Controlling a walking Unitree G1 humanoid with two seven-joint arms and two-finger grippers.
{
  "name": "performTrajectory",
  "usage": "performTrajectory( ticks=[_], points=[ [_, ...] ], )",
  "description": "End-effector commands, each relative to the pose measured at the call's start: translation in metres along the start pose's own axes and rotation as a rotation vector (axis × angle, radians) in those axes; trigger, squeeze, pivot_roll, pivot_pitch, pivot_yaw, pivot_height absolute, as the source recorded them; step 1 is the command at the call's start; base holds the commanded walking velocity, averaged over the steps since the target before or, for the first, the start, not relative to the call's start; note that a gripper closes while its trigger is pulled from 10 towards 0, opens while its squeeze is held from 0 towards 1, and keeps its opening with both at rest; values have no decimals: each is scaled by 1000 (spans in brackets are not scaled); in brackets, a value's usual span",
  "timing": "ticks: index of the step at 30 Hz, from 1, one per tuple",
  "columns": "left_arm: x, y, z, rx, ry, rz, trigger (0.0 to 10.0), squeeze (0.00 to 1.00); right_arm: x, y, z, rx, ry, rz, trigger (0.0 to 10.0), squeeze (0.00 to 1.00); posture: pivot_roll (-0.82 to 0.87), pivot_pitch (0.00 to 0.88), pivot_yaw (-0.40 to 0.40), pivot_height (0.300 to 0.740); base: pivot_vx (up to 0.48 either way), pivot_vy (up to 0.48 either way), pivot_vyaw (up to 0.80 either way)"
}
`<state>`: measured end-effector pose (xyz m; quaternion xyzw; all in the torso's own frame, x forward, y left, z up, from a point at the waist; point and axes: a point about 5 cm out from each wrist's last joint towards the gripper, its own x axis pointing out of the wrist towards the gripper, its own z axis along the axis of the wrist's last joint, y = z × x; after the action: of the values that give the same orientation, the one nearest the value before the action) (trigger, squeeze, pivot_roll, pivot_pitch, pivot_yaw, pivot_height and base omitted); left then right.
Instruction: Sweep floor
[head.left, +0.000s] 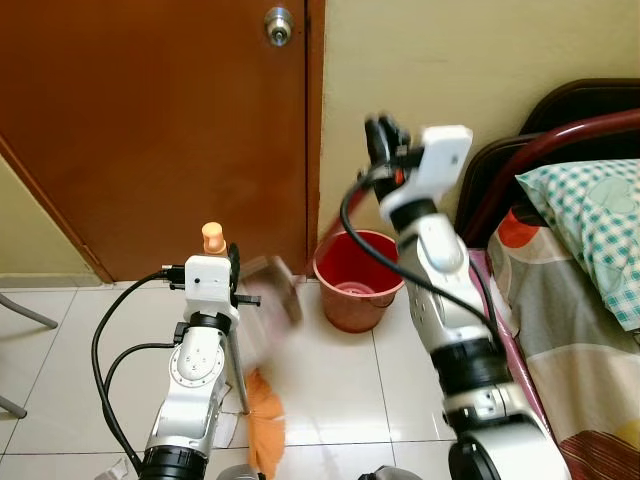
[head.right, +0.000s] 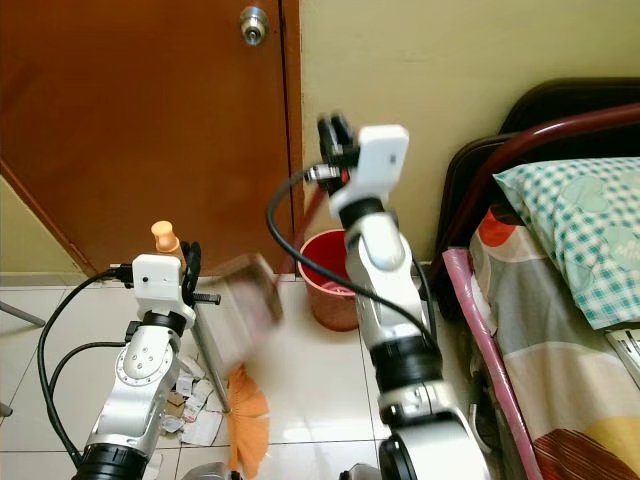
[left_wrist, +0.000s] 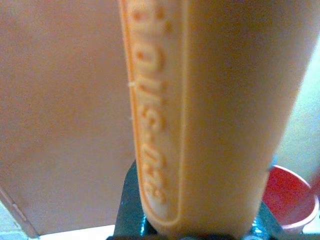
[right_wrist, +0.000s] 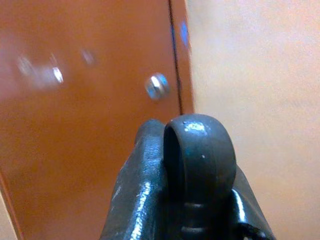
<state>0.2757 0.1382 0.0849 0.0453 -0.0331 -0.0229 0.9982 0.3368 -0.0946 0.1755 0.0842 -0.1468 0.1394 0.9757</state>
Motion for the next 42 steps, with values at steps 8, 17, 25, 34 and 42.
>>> performTrajectory(
  ticks=[8, 17, 25, 34, 42],
  points=[
    [-10, 8, -12, 62, 97, 24, 10000, 0, -47, -52, -36, -57, 163, -251, 10000, 0, 36, 25, -6, 740, 0, 0, 0],
    [-17, 8, 8, 80, 20, 8, 10000, 0, -81, -76, -60, -18, 301, -462, 10000, 0, 42, 80, -9, 740, 0, 0, 0],
    [-1, 2, 51, 99, -109, -16, 10000, 0, -51, -59, -49, -82, 253, -354, 10000, 0, 33, 62, 34, 740, 0, 0, 0],
    [-2, -10, 69, 140, -150, -74, 10000, 0, -56, -66, -58, -168, 293, -393, 10000, 0, 44, 75, -11, 740, 0, 0, 0],
    [-7, -2, 78, 180, -205, -63, 10000, 0, -63, -69, -65, -215, 325, -390, 10000, 0, 52, 67, -18, 740, 0, 0, 0]
  ],
)
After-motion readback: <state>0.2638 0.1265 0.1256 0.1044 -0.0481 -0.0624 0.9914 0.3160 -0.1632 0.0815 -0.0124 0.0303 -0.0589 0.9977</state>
